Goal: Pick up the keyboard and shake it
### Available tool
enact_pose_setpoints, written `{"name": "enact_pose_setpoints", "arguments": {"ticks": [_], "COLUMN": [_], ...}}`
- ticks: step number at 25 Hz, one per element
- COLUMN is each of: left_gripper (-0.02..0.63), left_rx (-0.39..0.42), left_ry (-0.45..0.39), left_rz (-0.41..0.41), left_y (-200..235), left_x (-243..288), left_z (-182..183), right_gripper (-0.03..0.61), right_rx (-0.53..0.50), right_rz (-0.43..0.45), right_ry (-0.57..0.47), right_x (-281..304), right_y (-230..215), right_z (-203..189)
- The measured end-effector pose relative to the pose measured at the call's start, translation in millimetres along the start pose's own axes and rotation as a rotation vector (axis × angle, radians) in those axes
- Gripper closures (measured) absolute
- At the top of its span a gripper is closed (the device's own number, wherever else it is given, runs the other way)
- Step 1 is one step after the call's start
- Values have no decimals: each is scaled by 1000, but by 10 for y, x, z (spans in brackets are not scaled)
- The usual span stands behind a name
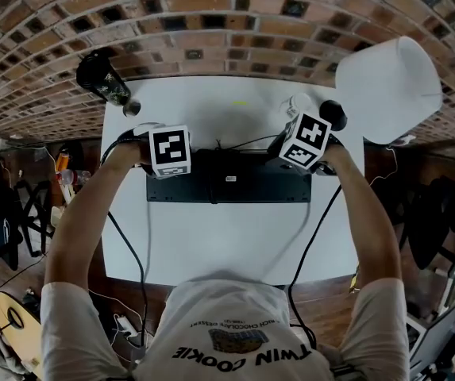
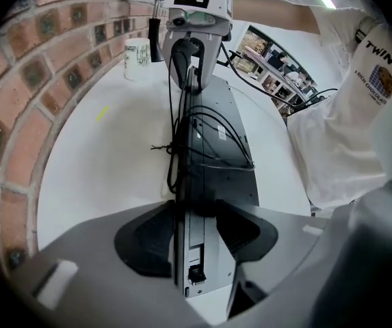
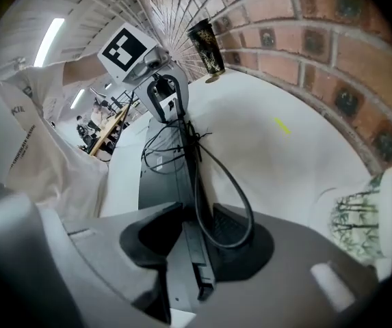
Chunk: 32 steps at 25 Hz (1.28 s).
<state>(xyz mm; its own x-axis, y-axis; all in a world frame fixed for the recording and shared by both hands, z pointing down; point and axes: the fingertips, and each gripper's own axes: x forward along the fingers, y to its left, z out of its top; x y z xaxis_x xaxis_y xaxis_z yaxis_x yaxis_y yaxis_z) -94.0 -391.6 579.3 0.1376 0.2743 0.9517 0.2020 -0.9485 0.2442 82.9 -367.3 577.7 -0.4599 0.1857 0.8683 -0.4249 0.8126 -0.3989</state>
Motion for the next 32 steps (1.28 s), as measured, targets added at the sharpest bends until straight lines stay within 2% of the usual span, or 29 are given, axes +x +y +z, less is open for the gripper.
{"name": "enact_pose_setpoints", "arguments": {"ticks": [2,5,7,8,10,14,19,26,32], "left_gripper": [420,425,461,486,584,596,607,607,607], "left_rx": [7,51,61,56,29,-34,-139,-218,-315], "left_ry": [-1,-2,-22,-39,-82,-179,-314,-470,-613], "left_rz": [44,170,243,285,369,451,492,528,637], "left_y": [0,25,-7,-10,-4,-188,-506,-985,-1253], "left_x": [-16,-68,-91,-115,-187,-344,-449,-556,-755], "left_z": [2,43,84,97,102,107,138,361,526], "right_gripper": [449,449,449,449,449,449,449,451,453], "right_rx": [-30,-48,-45,-43,-29,44,140,138,178], "right_rz": [-64,-173,-283,-343,-433,-560,-582,-564,-524], "right_ry": [11,9,-16,-34,-67,-171,-296,-424,-597], "right_x": [-2,-36,-93,-127,-192,-364,-401,-290,-226], "right_y": [3,-5,-43,-63,-59,87,566,1218,1653], "right_z": [6,11,25,36,50,96,169,309,457]}}
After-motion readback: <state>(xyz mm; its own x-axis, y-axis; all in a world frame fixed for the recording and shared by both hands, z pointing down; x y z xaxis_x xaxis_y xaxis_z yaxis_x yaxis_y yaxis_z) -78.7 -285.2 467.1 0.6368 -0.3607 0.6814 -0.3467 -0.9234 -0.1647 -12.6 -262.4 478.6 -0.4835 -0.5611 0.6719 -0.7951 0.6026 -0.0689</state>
